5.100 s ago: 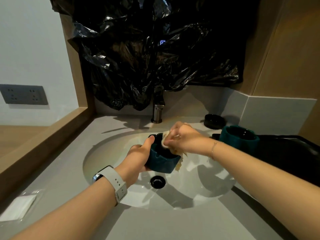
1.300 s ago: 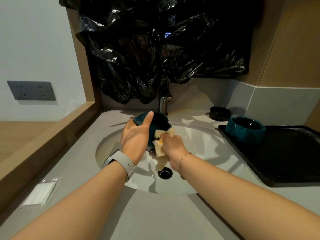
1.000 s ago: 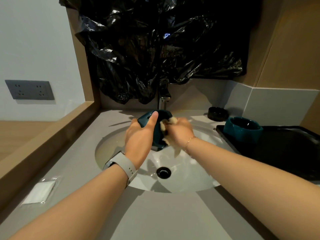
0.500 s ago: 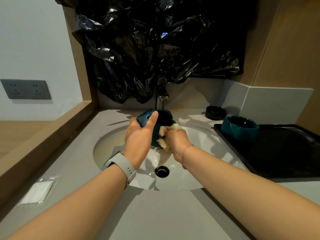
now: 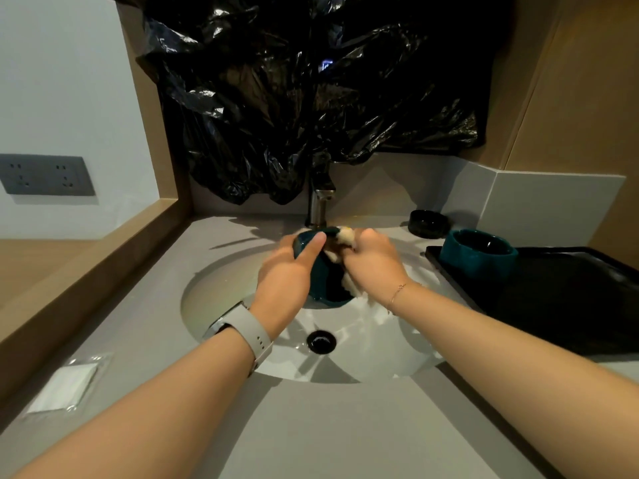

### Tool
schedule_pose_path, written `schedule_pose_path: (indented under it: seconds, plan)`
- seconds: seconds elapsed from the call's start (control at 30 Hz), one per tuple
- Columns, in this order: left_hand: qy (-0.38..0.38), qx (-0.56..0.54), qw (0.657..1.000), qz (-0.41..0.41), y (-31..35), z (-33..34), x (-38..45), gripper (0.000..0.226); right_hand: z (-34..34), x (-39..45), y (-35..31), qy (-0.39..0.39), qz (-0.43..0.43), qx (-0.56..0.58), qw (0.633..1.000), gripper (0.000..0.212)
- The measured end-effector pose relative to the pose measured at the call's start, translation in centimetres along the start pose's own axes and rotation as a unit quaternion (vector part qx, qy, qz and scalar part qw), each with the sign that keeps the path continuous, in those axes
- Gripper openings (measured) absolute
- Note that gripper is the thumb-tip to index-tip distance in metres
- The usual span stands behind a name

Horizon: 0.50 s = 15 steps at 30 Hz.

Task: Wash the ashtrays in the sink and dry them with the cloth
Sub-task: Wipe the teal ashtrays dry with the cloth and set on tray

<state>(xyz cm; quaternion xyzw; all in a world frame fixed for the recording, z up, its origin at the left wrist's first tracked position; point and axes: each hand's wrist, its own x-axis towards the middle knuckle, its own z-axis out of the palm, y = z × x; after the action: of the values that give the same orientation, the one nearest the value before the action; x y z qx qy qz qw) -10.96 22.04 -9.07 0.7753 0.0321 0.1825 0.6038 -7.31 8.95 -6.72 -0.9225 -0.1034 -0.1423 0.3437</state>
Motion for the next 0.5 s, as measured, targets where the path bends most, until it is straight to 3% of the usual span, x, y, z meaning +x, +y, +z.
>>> schedule_pose_path:
  seconds: [0.07, 0.1, 0.17, 0.23, 0.33, 0.43, 0.5]
  plan:
    - [0.049, 0.021, 0.999, -0.006, 0.2, -0.3, 0.0, 0.035, 2.2, -0.6, 0.3, -0.022, 0.115, 0.16, 0.98, 0.015]
    - [0.065, 0.03, 0.997, -0.006, 0.2, -0.6, 0.0, 0.036, 3.0, -1.1, -0.1, -0.048, 0.183, 0.241, 0.952, 0.015]
    - [0.086, 0.03, 0.996, 0.004, 0.2, -1.0, -0.1, 0.036, 4.2, -1.7, -0.9, -0.112, 0.298, 0.396, 0.862, 0.016]
    - [0.094, 0.032, 0.995, 0.02, 0.3, -1.3, -0.2, 0.036, 4.6, -1.8, -1.4, -0.136, 0.329, 0.452, 0.818, 0.015]
    - [0.079, 0.04, 0.995, 0.04, 0.4, -1.4, -0.4, 0.039, 3.6, -1.0, -1.4, -0.091, 0.3, 0.402, 0.86, 0.013]
    - [0.071, 0.063, 0.994, 0.052, 0.7, -1.3, -0.5, 0.043, 2.2, 0.4, -1.3, -0.026, 0.175, 0.241, 0.954, 0.006]
    - [0.072, 0.06, 0.994, 0.055, 0.9, -1.3, -0.5, 0.042, 1.2, 0.9, -1.4, -0.019, 0.098, 0.13, 0.986, 0.009]
